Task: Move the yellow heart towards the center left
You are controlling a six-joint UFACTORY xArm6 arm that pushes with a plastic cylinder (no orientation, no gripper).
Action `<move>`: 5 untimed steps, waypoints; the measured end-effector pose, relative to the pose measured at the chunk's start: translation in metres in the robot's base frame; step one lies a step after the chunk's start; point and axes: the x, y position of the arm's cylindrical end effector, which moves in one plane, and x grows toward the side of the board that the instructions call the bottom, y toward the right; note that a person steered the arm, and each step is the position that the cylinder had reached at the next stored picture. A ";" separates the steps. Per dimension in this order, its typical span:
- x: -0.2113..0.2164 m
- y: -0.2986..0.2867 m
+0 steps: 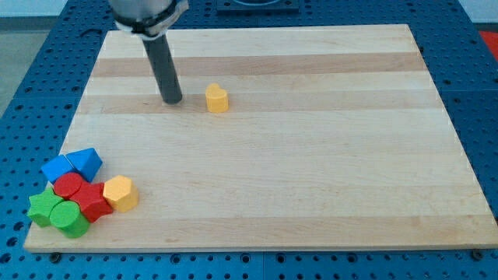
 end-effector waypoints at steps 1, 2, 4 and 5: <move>-0.025 0.055; -0.025 0.108; 0.049 0.029; 0.075 -0.025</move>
